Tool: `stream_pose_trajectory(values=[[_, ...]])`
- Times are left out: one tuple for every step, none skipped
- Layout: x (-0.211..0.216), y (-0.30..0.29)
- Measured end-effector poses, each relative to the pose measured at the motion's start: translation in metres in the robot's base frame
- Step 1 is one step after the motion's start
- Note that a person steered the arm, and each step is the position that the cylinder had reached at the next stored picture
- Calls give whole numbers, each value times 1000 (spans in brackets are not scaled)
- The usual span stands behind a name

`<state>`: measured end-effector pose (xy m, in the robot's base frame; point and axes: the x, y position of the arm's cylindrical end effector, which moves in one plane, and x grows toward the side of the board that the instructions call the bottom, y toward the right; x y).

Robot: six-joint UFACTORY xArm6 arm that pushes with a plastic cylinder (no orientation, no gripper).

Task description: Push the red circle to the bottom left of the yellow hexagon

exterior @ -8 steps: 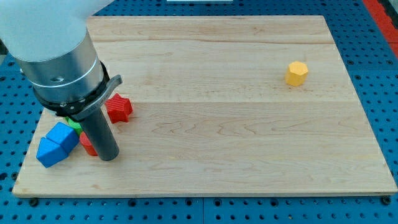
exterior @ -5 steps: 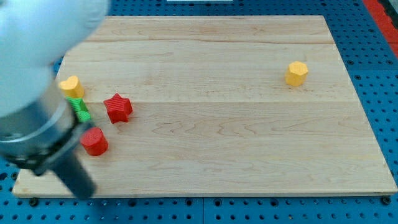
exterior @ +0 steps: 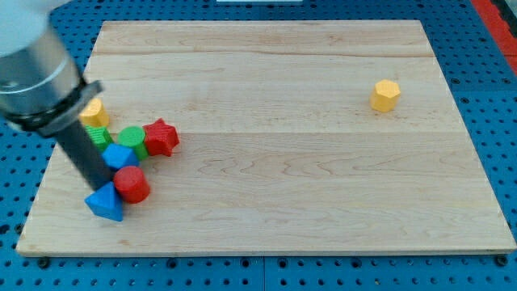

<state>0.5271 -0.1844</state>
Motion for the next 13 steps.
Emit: stream_pose_trajectory(values=[[-13,50],[-31,81],[-36,114],[-36,149],[-7,192],[38,179],[54,129],[51,83],[28,52],[19,85],[0,122],[-11,159],[-28,178]])
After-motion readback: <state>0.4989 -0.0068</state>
